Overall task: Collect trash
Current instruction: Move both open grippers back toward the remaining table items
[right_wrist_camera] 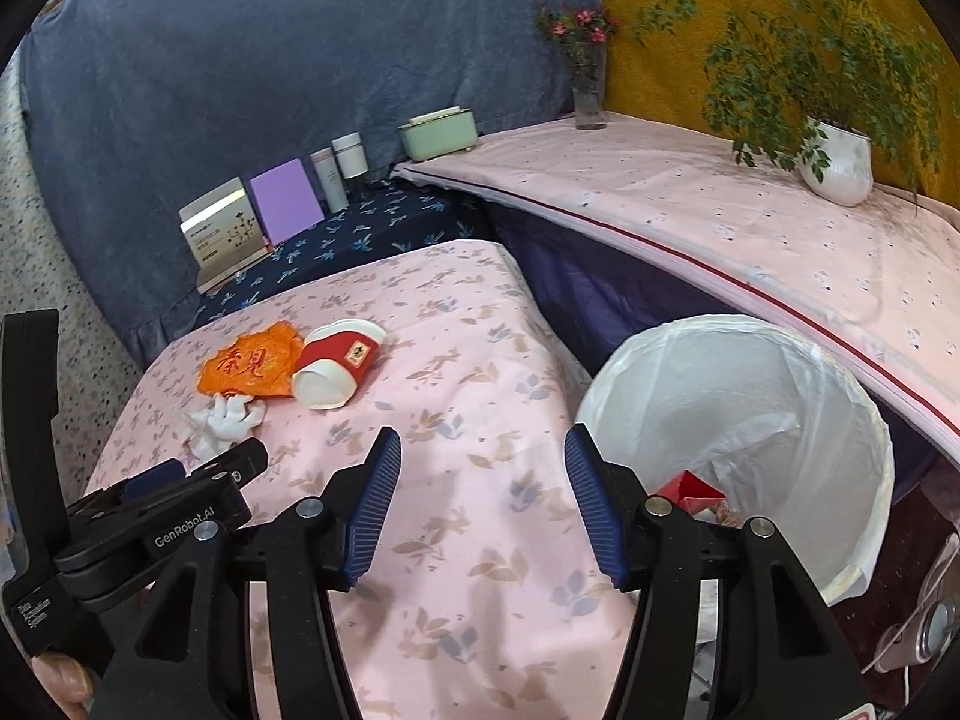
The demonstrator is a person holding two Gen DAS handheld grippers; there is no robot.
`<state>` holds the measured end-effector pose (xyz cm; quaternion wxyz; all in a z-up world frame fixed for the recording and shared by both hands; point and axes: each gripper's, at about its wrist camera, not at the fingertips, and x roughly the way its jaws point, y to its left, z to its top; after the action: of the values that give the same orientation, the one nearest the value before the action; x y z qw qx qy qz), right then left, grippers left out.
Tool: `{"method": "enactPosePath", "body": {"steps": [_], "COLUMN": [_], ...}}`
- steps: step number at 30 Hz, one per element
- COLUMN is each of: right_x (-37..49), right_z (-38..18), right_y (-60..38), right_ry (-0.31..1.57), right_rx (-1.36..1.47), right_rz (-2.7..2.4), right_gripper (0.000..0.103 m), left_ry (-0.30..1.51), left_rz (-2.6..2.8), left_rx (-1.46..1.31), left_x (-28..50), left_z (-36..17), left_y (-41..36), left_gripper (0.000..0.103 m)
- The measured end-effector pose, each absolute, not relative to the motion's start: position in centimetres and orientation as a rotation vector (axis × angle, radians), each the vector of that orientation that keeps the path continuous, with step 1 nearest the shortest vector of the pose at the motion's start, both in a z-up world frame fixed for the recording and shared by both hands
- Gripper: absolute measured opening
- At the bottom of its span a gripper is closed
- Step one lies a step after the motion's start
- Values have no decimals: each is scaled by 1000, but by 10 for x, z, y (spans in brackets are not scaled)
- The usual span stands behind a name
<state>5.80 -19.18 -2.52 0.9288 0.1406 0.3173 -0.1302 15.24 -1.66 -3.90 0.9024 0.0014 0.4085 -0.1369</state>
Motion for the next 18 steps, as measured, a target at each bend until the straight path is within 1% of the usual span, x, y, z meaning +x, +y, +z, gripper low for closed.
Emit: {"method": "enactPosePath", "body": {"steps": [5, 8, 11, 14, 18], "right_x": [72, 81, 91, 106, 127], "right_z": [-27, -29, -33, -37, -43], "right_y": [-172, -161, -150, -139, -127], "right_ry": [666, 678, 686, 699, 714], "right_rx": [267, 259, 248, 243, 236], "right_rz": [-241, -225, -213, -197, -175], "right_gripper": [57, 59, 61, 62, 65], "left_ry": [854, 859, 867, 881, 898], "left_rz": [-238, -206, -179, -154, -131], "left_rx": [-19, -35, -52, -72, -87], "left_x": [163, 171, 181, 194, 214], "left_z": [-44, -47, -51, -56, -65], "left_y": [11, 29, 46, 63, 79], "left_gripper": [81, 86, 87, 91, 91]}}
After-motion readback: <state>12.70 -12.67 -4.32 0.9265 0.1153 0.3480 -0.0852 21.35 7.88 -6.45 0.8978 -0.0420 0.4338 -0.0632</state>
